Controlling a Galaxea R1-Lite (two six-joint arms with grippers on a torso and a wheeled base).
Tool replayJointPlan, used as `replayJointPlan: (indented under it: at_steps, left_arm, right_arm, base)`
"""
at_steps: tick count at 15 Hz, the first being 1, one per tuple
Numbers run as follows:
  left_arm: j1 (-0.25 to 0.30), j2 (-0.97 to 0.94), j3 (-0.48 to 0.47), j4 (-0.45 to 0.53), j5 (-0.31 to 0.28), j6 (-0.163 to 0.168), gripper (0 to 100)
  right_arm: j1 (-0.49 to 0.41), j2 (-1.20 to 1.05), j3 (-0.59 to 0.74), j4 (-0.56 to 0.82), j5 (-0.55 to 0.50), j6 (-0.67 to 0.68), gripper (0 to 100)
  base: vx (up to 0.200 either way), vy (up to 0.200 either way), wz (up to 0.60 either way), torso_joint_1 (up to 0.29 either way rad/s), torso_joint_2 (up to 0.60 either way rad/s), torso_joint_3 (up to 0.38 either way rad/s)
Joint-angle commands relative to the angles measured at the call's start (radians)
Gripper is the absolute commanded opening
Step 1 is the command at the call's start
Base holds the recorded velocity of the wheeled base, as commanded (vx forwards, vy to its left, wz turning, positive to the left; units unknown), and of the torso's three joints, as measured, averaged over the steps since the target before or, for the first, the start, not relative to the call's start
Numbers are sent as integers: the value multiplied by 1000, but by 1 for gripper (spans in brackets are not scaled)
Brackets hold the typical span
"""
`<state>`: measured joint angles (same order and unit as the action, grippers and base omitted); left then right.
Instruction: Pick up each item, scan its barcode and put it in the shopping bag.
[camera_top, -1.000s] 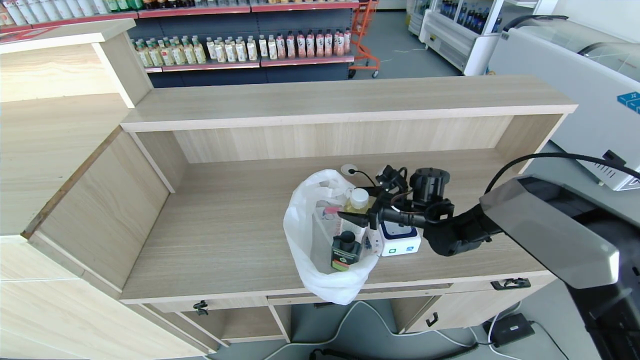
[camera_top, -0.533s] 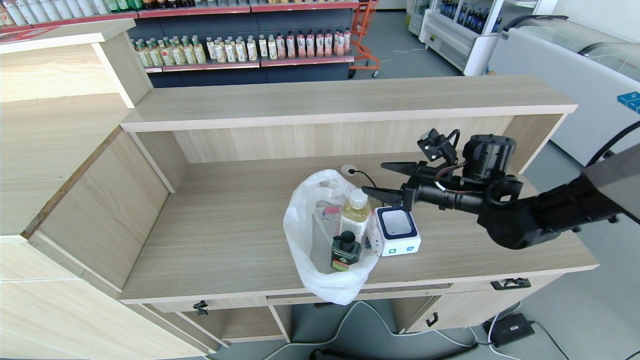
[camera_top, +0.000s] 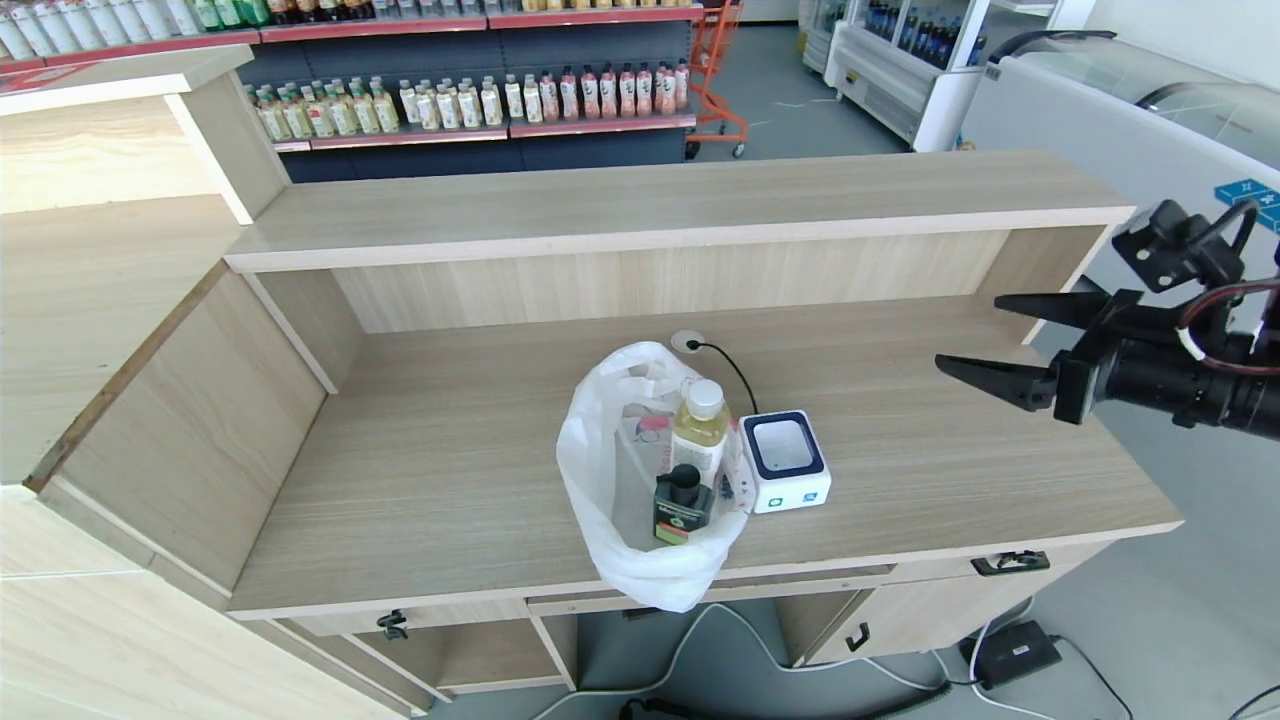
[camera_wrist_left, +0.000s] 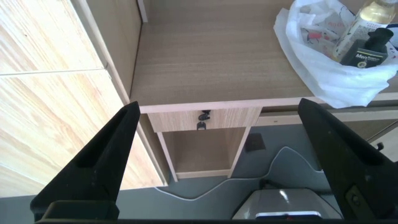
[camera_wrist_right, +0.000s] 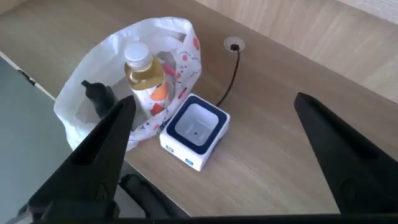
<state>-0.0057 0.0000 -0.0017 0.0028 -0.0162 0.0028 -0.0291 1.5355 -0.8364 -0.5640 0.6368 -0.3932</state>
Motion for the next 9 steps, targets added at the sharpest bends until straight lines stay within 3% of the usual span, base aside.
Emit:
replayJointPlan:
  at_steps: [1,5,9]
  left_arm:
    - [0,0,0,0,1,0,100]
    - [0,0,0,0,1,0,100]
    - [0,0,0,0,-1,0,100]
  right_arm:
    - [-44,-86,6,4,1,14,100]
    - [-104,-133,28,-7,0,5,100]
    - [-209,-158,49,-10,0,-199,100]
  base:
    - [0,0,0,0,0,0]
    - [0,0,0,0,0,0]
    - [0,0,0,0,0,0]
